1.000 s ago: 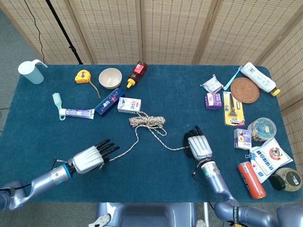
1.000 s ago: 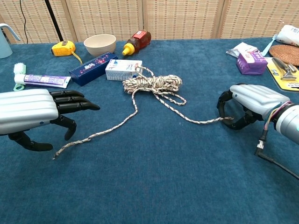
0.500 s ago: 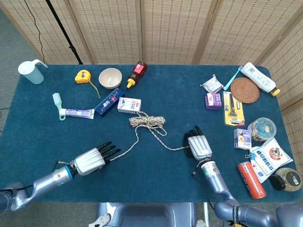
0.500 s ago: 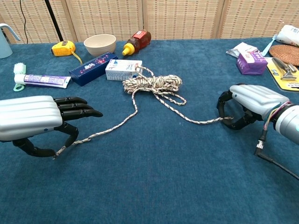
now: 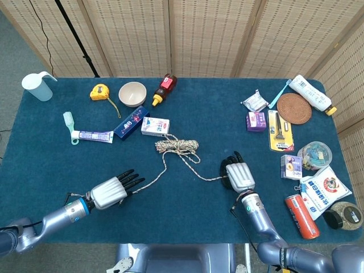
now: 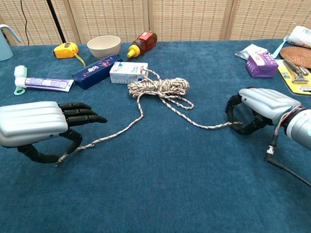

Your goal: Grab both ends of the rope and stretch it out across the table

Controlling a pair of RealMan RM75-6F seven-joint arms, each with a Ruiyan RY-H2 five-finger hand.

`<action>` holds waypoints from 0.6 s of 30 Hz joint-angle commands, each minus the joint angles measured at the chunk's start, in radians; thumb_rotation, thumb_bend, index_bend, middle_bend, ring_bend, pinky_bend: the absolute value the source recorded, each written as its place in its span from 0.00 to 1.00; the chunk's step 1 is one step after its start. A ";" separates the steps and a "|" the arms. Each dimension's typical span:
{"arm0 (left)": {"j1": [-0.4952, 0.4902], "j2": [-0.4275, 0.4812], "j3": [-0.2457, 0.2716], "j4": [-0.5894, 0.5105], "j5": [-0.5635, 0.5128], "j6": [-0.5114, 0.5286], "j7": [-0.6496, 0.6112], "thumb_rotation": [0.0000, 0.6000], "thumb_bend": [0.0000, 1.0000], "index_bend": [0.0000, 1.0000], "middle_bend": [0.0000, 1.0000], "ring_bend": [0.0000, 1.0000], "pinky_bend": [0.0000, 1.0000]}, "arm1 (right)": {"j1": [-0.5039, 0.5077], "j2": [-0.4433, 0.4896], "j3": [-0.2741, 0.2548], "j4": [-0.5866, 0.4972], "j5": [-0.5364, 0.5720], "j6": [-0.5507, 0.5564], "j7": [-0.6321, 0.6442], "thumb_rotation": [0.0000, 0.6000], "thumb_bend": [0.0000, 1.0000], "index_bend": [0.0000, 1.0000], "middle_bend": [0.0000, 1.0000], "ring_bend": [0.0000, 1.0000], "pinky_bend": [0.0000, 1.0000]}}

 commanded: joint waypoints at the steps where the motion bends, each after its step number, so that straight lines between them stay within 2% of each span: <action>1: -0.002 -0.002 0.000 0.000 -0.002 -0.001 0.000 1.00 0.26 0.55 0.00 0.00 0.00 | 0.000 0.001 0.000 -0.001 0.000 0.000 0.001 1.00 0.52 0.59 0.31 0.20 0.00; 18: -0.023 -0.016 -0.004 -0.017 -0.016 -0.021 0.010 1.00 0.29 0.53 0.00 0.00 0.00 | -0.001 0.004 0.002 0.009 0.000 -0.008 0.024 1.00 0.52 0.59 0.32 0.21 0.00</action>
